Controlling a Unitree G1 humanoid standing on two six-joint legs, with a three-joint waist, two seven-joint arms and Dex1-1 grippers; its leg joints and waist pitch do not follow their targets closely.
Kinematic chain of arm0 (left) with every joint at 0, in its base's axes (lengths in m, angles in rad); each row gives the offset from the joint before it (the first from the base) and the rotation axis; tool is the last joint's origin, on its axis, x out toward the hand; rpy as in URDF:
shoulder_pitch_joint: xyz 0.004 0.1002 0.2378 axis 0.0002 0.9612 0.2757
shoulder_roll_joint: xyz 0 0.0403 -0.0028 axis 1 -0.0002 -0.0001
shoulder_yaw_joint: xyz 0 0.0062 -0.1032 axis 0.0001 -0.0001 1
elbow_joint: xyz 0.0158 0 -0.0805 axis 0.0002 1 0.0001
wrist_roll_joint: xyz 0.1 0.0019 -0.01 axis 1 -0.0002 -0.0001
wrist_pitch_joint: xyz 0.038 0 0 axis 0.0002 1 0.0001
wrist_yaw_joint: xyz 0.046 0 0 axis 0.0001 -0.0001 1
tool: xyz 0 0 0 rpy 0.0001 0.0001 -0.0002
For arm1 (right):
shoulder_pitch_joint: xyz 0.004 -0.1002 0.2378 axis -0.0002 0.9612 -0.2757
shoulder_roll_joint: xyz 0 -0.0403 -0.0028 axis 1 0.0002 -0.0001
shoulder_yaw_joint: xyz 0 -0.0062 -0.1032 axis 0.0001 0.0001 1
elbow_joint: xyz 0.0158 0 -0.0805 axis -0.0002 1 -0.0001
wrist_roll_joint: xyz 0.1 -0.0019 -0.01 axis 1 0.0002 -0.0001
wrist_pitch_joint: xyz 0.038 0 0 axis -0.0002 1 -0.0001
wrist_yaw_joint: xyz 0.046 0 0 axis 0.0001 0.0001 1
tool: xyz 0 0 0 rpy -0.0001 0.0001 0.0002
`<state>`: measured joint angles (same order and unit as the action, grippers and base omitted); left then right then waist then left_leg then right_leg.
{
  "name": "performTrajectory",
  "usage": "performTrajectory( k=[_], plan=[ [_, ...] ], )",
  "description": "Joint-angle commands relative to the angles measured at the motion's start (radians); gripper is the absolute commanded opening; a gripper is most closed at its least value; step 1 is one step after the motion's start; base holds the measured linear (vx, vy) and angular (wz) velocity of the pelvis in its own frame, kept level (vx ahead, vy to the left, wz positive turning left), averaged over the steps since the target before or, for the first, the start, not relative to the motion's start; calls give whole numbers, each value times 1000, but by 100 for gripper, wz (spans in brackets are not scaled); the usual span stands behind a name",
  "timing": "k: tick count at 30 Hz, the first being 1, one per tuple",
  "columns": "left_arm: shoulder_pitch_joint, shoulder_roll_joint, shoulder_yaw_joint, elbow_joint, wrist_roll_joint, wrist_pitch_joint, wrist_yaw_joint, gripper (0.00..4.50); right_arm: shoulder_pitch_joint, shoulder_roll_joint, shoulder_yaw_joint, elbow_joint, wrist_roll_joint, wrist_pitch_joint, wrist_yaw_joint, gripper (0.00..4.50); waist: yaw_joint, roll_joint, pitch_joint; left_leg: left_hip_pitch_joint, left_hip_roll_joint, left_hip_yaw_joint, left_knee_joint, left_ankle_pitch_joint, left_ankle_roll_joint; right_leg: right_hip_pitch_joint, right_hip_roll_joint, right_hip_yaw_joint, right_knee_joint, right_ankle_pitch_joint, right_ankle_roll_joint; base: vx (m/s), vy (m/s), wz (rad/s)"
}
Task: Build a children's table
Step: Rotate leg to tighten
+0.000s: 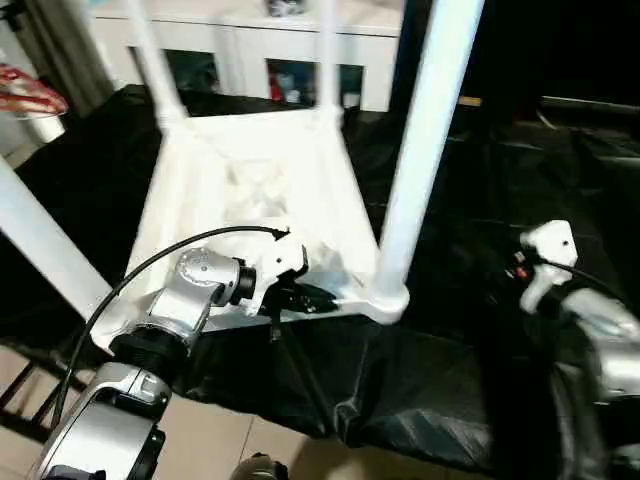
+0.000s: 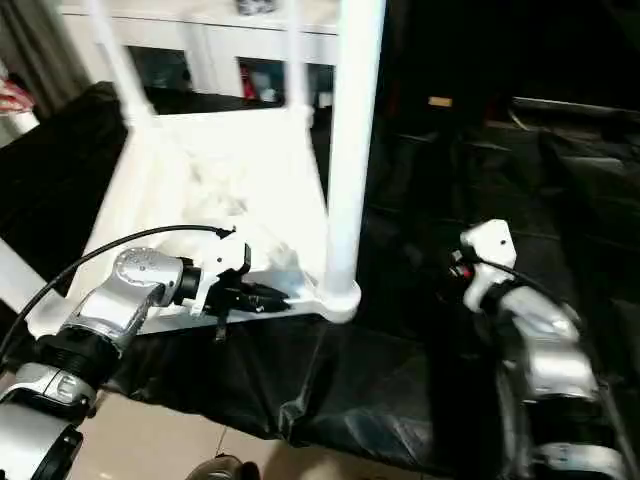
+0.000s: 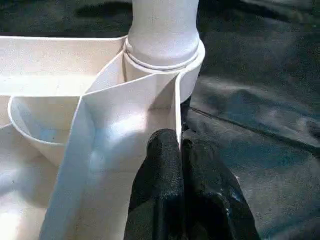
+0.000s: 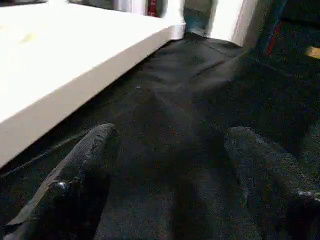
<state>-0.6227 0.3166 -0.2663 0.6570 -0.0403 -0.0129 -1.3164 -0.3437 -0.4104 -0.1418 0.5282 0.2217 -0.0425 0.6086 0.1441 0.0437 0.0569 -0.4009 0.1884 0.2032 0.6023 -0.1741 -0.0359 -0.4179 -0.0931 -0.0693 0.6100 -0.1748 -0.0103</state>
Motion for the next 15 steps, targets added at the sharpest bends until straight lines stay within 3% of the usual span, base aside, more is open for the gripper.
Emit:
performTrajectory(
  k=[1, 2, 5, 6, 7, 10, 12, 15],
  plan=[
    [-7, -6, 6, -63, -47, -57, -33, 0, 7, 25, -16, -23, -4, 29, -53, 374, -7, -19, -78, 27, 47, -22, -70, -175, 58, 50, -62, 40, -65, -192, -218, 0, 0, 0],
    [8, -5, 22, -69, -61, -62, -34, 0, 20, 71, -20, -64, 9, 42, -83, 374, -9, -24, -78, 27, 45, -20, -69, -172, 61, 50, -61, 39, -66, -193, -215, 0, 0, 0],
    [33, -1, 61, -104, -108, -45, -44, 27, 39, 116, -16, -116, 18, 56, -135, 375, -7, -20, -80, 30, 47, -20, -68, -156, 66, 46, -62, 41, -64, -181, -207, 0, 0, 0],
    [42, 3, 69, -120, -119, -33, -44, 27, 43, 125, -15, -127, 21, 59, -146, 375, -6, -17, -80, 25, 48, -22, -69, -149, 62, 49, -65, 41, -57, -167, -215, 0, 0, 0],
    [55, 5, 84, -142, -133, -24, -37, 47, 48, 135, -16, -137, 20, 63, -167, 376, -6, -16, -79, 31, 51, -20, -71, -160, 56, 44, -63, 41, -59, -168, -225, 0, 0, 0],
    [81, 5, 123, -190, -163, -7, -2, 65, 58, 155, -17, -162, 19, 71, -209, 376, -14, -17, -74, 29, 47, -20, -76, -196, 41, 46, -61, 42, -63, -201, -211, 0, 0, 0],
    [114, -2, 200, -245, -190, 15, 123, 94, 86, 184, -12, -224, 5, 88, -258, 376, -18, -16, -71, 29, 47, -21, -78, -226, 28, 46, -63, 45, -69, -242, -192, 0, 0, 0],
    [120, -12, 274, -248, -139, 9, 337, 107, 117, 202, 4, -287, -37, 113, -297, 376, -28, -13, -70, 30, 42, -24, -80, -253, 12, 45, -57, 43, -76, -276, -159, 0, 0, 0]
  ],
)
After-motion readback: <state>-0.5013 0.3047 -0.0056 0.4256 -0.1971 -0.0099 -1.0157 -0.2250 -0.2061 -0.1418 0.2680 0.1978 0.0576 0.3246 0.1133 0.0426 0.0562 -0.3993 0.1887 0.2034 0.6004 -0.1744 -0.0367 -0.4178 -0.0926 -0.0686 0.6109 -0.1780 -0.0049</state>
